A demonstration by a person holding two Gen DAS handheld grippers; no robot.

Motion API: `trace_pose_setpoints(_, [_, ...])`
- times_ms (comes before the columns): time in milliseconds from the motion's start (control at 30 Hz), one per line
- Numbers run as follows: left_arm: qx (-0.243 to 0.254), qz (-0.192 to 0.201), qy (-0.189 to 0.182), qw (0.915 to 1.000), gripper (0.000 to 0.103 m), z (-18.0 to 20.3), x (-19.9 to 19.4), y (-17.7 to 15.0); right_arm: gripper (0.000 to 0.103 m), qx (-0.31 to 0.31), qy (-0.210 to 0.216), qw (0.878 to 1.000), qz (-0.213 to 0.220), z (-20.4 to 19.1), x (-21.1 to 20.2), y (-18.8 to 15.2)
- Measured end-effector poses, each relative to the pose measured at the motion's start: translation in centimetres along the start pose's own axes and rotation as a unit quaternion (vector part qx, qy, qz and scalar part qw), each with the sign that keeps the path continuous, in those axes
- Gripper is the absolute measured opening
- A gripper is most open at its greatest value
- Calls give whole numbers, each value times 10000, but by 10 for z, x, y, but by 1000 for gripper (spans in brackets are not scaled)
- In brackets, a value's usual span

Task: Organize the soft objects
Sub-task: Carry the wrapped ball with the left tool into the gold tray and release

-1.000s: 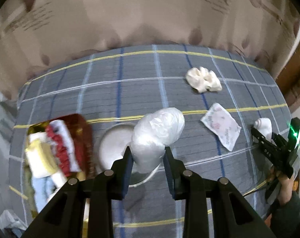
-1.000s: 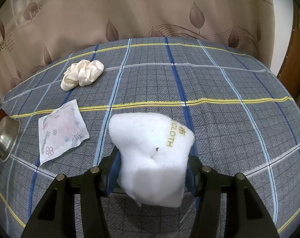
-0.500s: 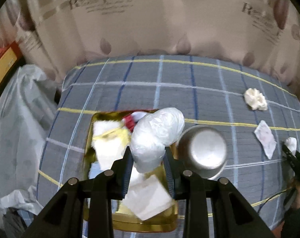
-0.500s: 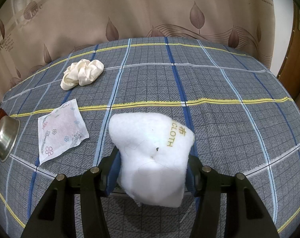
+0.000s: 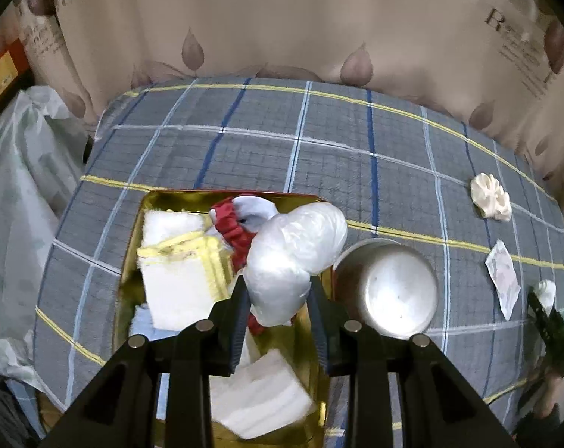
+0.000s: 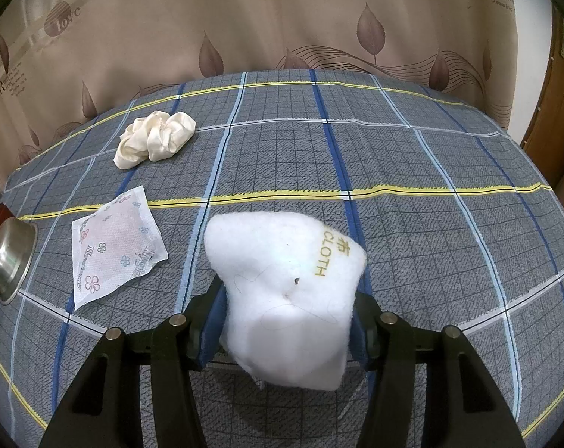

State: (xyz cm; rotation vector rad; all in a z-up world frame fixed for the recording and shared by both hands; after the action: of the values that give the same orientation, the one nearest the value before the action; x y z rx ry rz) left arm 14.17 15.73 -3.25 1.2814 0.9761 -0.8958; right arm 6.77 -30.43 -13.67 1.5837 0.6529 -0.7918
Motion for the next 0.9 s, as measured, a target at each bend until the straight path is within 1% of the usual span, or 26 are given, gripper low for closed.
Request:
trace_pose_setpoints(67, [-143, -31, -51, 9999, 31, 0, 6, 3, 56, -11, -6, 10000, -1, 0, 0, 0])
trace_pose_setpoints(233, [-396, -134, -39, 9991, 33, -2, 17, 7, 56, -15, -4, 10000, -2, 0, 0, 0])
trace_pose_setpoints(433, [-440, -423, -12, 9981, 35, -3, 31, 8, 56, -14, -5, 10000, -3, -1, 0, 0])
trace_pose_setpoints(500, [-444, -442, -32, 9980, 44, -3, 33, 8, 57, -20, -9, 10000, -4, -1, 0, 0])
trace_pose_setpoints(533, [-469, -453, -1, 9979, 54, -4, 34, 7, 57, -23, -9, 10000, -5, 0, 0, 0])
trace_pose_setpoints(567, [-516, -436, 10, 9977, 58, -5, 33, 7, 57, -29, -8, 10000, -6, 0, 0, 0])
trace_pose_setpoints(733, [-549, -388, -29, 9977, 59, -4, 27, 7, 58, -41, -24, 10000, -10, -1, 0, 0])
trace_pose_setpoints(800, [-464, -361, 1, 9983, 59, 0, 21, 5, 58, -38, -26, 10000, -9, -1, 0, 0])
trace_pose_setpoints(900, [-294, -305, -129, 9990, 59, 9, 11, 1, 58, -47, -33, 10000, -12, -2, 0, 0])
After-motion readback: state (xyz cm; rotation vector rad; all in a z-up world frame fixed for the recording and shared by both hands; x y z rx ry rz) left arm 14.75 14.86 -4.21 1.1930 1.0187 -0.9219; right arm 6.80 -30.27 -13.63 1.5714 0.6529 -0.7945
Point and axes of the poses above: each gripper's, at about its wrist camera, not at the fingertips, and x roughly the way its jaws point, z to its right, y to its top, the point moved 3 cm from there along x, roughly the way its jaws point, and after that the axes turned 3 degrees about -z, right-handed, at the moved point
